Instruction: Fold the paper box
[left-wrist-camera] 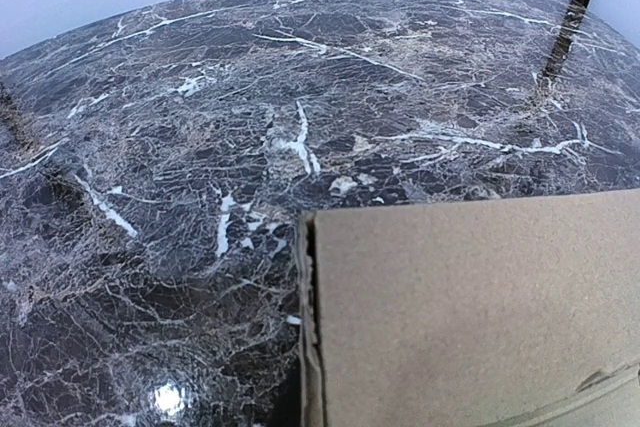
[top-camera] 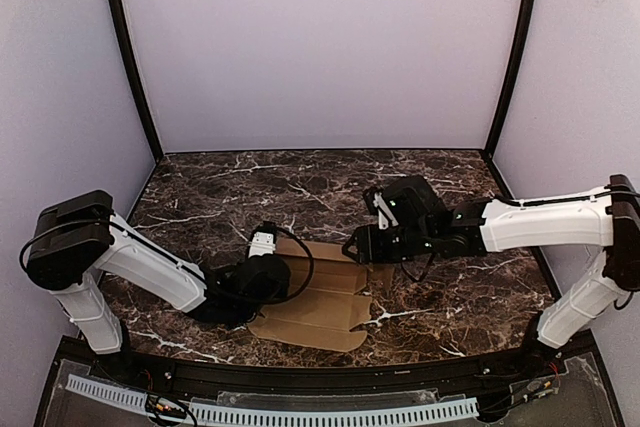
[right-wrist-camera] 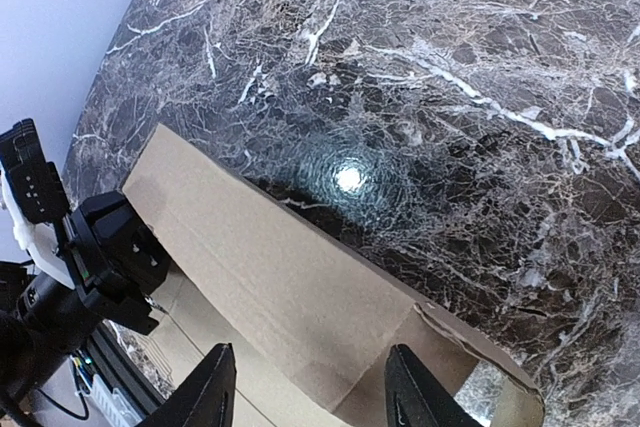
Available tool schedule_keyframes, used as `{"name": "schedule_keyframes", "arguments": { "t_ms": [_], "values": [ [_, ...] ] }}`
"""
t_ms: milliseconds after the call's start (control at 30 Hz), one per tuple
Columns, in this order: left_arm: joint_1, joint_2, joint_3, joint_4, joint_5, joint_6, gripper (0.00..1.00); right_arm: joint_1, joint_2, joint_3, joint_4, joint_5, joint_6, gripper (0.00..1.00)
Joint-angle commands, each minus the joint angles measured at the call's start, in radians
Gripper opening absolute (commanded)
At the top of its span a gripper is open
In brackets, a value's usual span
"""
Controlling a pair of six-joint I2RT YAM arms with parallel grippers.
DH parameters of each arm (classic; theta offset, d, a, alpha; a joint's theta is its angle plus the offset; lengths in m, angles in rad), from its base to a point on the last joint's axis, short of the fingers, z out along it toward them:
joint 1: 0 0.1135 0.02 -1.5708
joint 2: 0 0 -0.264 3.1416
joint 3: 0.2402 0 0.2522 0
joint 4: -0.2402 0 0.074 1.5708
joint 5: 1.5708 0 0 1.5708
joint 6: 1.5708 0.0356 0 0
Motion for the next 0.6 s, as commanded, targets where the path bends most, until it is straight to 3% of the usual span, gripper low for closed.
{"name": "schedule_keyframes", "arguments": {
  "t_ms": [0,300,567],
  "values": [
    [-0.009,-0.011,-0.001,0.02,-0.006,-0.003,0.0,-0.005,0.019,-0.021,0.097,0.015,0.064,0.5],
    [-0.013,-0.042,-0.027,0.029,0.012,-0.017,0.0,-0.005,0.022,-0.044,0.202,0.007,0.12,0.44],
    [-0.014,-0.049,-0.028,0.016,-0.007,-0.022,0.0,-0.004,-0.034,-0.047,0.135,0.07,0.1,0.44]
  ]
}}
